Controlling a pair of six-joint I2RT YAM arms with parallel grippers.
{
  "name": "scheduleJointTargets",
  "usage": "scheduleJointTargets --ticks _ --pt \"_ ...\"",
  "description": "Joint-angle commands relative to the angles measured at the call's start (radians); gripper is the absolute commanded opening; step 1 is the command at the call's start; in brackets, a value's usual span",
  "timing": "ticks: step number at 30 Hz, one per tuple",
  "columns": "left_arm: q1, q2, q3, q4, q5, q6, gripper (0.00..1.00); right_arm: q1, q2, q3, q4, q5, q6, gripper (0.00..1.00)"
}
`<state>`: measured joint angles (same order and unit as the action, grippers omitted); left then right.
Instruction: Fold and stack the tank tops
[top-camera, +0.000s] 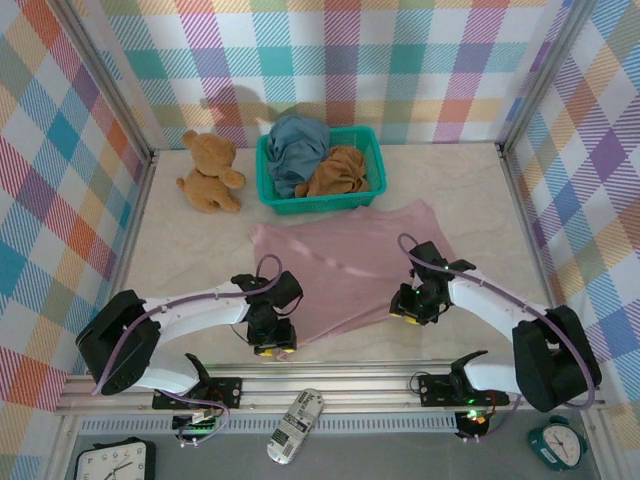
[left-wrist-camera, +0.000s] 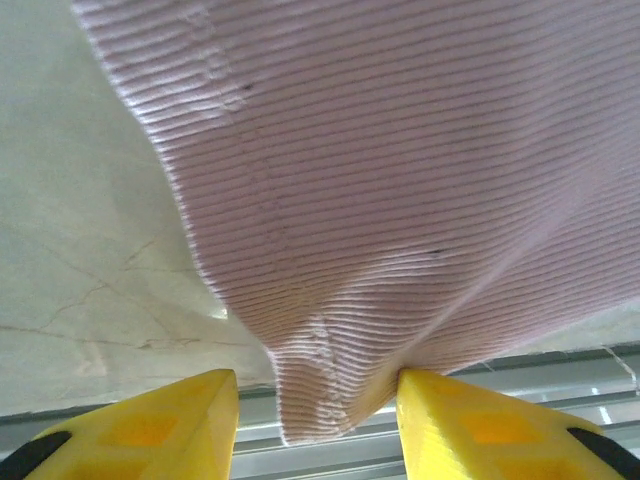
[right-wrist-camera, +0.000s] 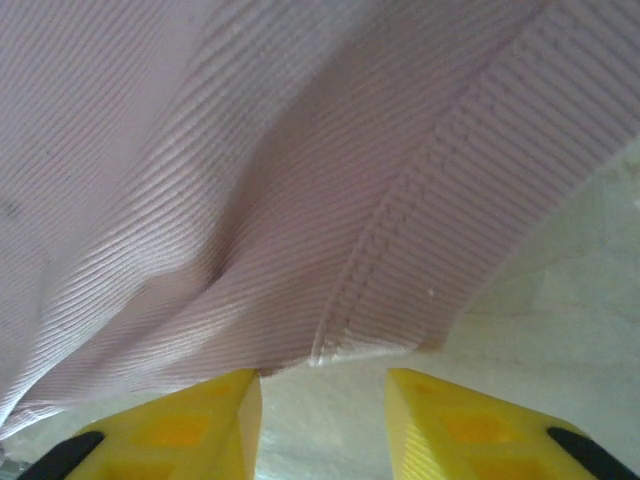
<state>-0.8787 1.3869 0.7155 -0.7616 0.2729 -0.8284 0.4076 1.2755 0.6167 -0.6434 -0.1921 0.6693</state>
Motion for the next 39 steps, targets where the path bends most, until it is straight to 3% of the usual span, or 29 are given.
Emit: scheduleJointTargets --ticks 1,9,12,19,27,33,39 --pt "-0.020 0.005 0.001 0.077 0.029 -0.048 0.43 0.012 0.032 -0.011 0.040 0.011 0.004 0.32" --pt "-0.054 0.081 0.016 0.136 0.042 -0.031 0.36 0.019 0.010 -0.041 -0.001 0.033 -0.024 0.13" --pt "-0.054 0.091 0.016 0.116 0.029 -0.011 0.25 0.019 -0.040 -0.034 -0.041 0.063 -0.029 0.06" --pt "-0.047 0.041 0.080 -0.005 -0.026 0.041 0.00 0.016 -0.162 0.027 -0.217 0.101 -0.044 0.03" --pt "-0.005 -0.024 0.182 -0.177 -0.065 0.121 0.00 0.016 -0.276 0.115 -0.419 0.108 -0.067 0.03" --pt "-0.008 -0.046 0.128 -0.145 0.002 0.113 0.00 0.019 -0.238 0.087 -0.371 0.075 -0.058 0.03" --pt "0.008 0.033 0.222 -0.162 0.019 0.212 0.02 -0.010 -0.171 0.151 -0.312 0.090 -0.106 0.03"
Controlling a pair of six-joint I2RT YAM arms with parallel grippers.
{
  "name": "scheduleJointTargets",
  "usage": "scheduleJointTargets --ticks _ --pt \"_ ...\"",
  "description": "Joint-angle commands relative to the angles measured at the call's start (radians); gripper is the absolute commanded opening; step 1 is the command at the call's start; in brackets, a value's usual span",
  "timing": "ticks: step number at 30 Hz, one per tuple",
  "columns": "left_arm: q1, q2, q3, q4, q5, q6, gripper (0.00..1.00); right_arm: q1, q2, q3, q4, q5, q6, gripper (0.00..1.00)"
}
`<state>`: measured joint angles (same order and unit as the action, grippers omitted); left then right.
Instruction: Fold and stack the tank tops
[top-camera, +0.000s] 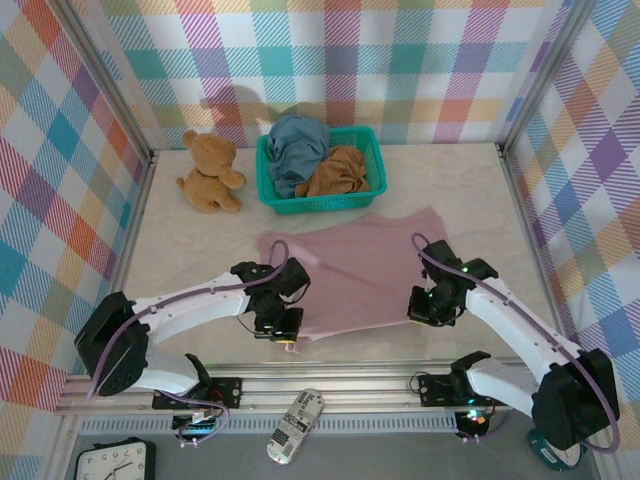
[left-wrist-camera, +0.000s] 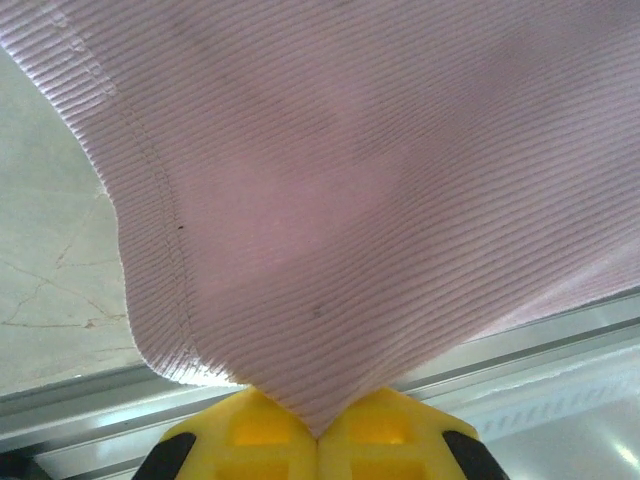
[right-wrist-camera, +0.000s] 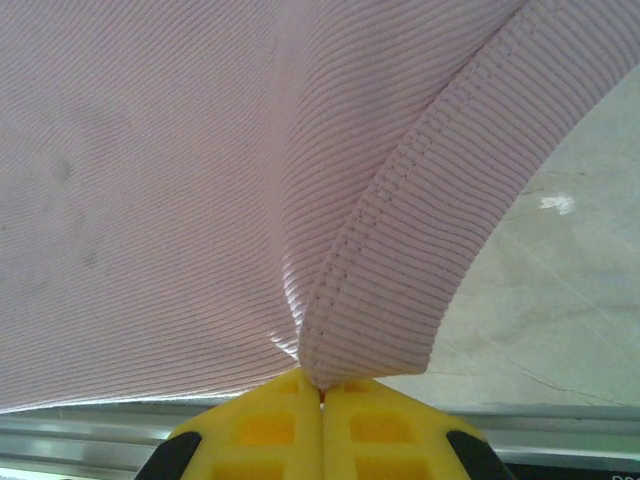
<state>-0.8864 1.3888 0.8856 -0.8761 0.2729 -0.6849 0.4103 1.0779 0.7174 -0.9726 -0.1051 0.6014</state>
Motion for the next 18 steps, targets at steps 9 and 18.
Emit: scheduleJointTargets --ticks 9,18 --pt "0.153 0.121 0.147 -0.086 0.064 0.189 0.04 -0.071 0.225 0.174 0.115 -0.037 -0.139 0.05" --pt "0.275 0.255 0.223 -0.100 0.064 0.256 0.08 -0.092 0.464 0.293 0.217 -0.109 -0.205 0.08"
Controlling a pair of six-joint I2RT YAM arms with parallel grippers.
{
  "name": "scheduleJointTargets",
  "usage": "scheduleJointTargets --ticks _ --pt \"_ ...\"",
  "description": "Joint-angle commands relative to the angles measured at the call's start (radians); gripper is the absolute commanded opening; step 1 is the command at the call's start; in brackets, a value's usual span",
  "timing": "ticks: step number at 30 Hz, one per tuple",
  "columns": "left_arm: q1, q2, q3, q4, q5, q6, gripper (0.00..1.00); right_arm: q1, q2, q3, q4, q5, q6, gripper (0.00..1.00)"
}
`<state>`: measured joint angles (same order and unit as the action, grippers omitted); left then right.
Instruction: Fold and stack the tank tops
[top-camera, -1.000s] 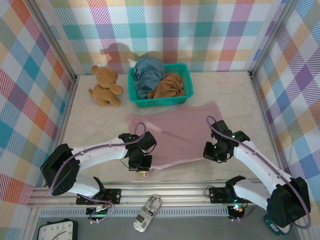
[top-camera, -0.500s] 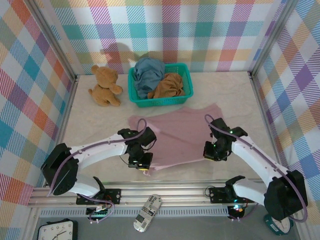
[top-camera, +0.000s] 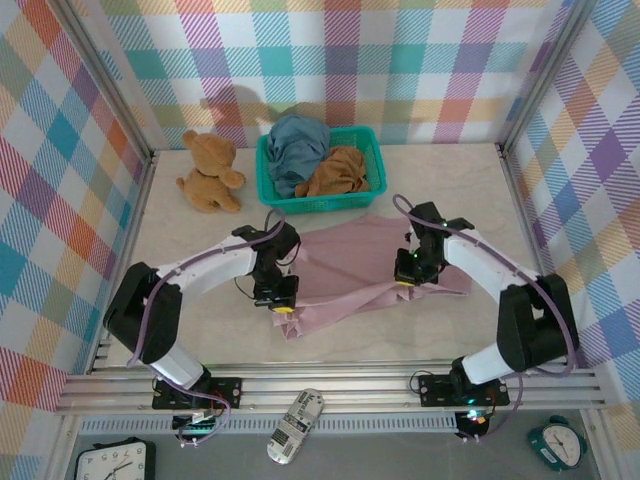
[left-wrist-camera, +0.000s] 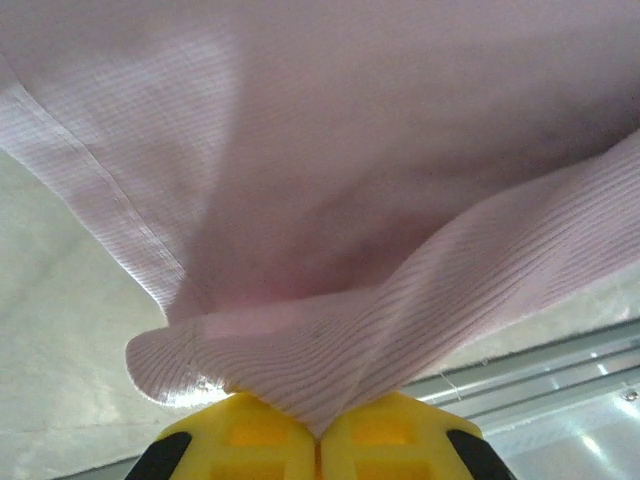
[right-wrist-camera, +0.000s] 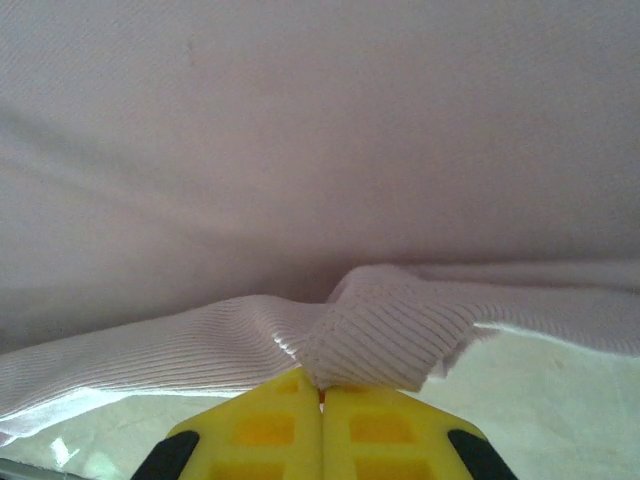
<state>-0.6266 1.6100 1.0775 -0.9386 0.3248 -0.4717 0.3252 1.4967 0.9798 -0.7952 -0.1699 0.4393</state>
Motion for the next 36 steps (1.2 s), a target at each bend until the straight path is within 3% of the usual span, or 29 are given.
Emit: scheduleJointTargets --ticks 1,4,11,15,19,26,31,36 --pt "0.024 0.048 0.038 -0.040 0.002 0.043 0.09 -0.007 0.068 0.036 0.054 -0.050 -0.050 0.08" --pt "0.047 0.079 0.066 -0.066 -0.055 0.048 0.10 -0.007 0.128 0.058 0.082 -0.056 -0.058 0.09" --pt "0.064 0.107 0.109 -0.096 -0.136 0.058 0.25 -0.011 0.250 0.103 0.131 -0.076 -0.080 0.12" --pt "0.049 0.054 0.098 -0.081 -0.095 0.033 0.42 -0.014 0.269 0.119 0.137 -0.066 -0.090 0.12" --pt "-0.001 0.024 0.075 -0.109 -0.093 -0.003 0.48 -0.030 0.280 0.130 0.139 -0.078 -0.097 0.13" --pt "-0.012 0.049 0.019 -0.061 -0.151 -0.013 0.48 -0.061 0.276 0.126 0.134 -0.093 -0.113 0.13" --pt "0.010 0.095 0.042 -0.017 -0.206 0.006 0.37 -0.071 0.260 0.110 0.129 -0.094 -0.121 0.13" --pt "0.016 0.132 0.050 -0.016 -0.227 0.043 0.36 -0.074 0.236 0.090 0.132 -0.112 -0.138 0.13"
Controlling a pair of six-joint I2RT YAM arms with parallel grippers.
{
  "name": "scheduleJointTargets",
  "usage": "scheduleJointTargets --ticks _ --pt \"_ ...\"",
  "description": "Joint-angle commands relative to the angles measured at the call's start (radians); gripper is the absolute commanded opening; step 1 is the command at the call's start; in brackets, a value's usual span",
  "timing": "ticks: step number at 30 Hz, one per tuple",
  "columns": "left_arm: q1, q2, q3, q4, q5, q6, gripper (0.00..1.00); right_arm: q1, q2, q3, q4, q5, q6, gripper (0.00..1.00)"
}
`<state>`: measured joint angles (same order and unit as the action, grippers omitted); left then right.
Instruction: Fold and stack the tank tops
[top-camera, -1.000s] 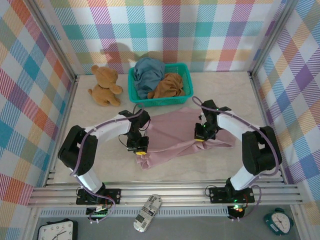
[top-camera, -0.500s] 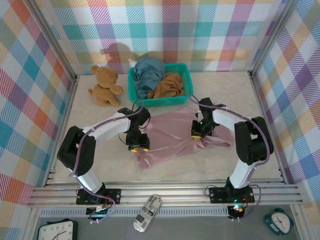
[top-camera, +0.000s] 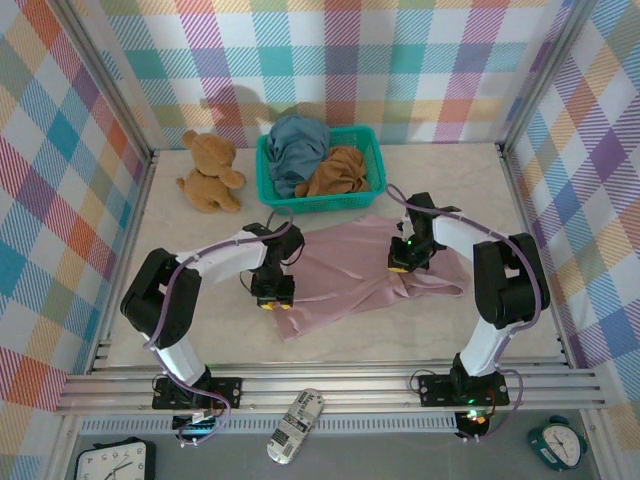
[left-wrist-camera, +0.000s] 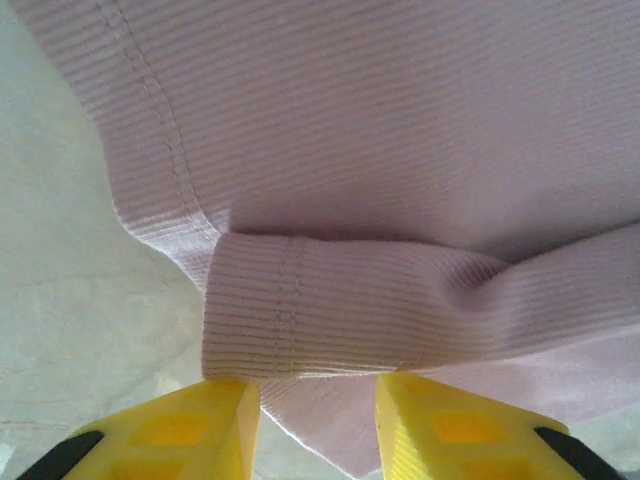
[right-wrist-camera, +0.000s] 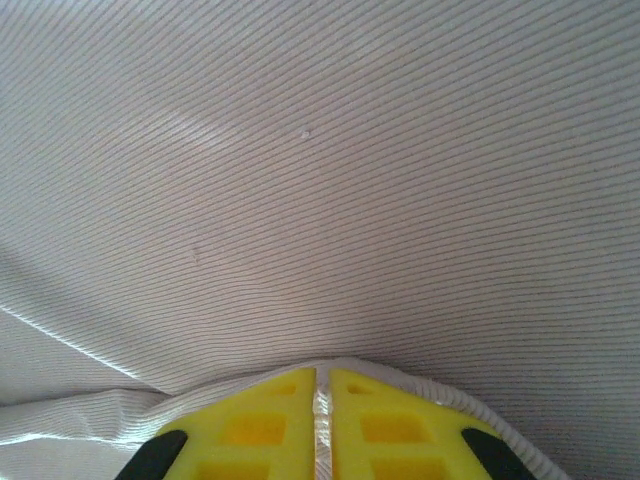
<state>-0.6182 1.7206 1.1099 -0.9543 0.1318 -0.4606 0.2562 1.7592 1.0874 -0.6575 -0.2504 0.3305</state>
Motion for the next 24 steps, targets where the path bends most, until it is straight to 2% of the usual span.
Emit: scheduleJointTargets --ticks 1,6,11,15,20,24 --pt "0.008 0.029 0.020 -0.009 -0.055 0.043 0.36 -0.005 -0.046 -0.027 0.001 -0.030 -0.029 0.13" --pt "0.037 0.061 0.041 0.003 -0.106 0.075 0.36 -0.012 -0.136 -0.082 -0.031 -0.003 -0.030 0.17" --pt "0.052 0.120 0.064 -0.009 -0.203 0.112 0.36 -0.065 -0.259 -0.164 -0.052 0.063 -0.020 0.23" --pt "0.068 0.114 0.113 -0.034 -0.241 0.107 0.40 -0.119 -0.344 -0.215 -0.094 0.130 -0.026 0.34" --pt "0.051 0.049 0.171 -0.119 -0.218 0.063 0.46 -0.278 -0.472 -0.271 -0.104 0.177 -0.038 0.43" --pt "-0.001 -0.006 0.185 -0.121 -0.104 0.000 0.48 -0.354 -0.481 -0.256 -0.128 0.200 0.004 0.52"
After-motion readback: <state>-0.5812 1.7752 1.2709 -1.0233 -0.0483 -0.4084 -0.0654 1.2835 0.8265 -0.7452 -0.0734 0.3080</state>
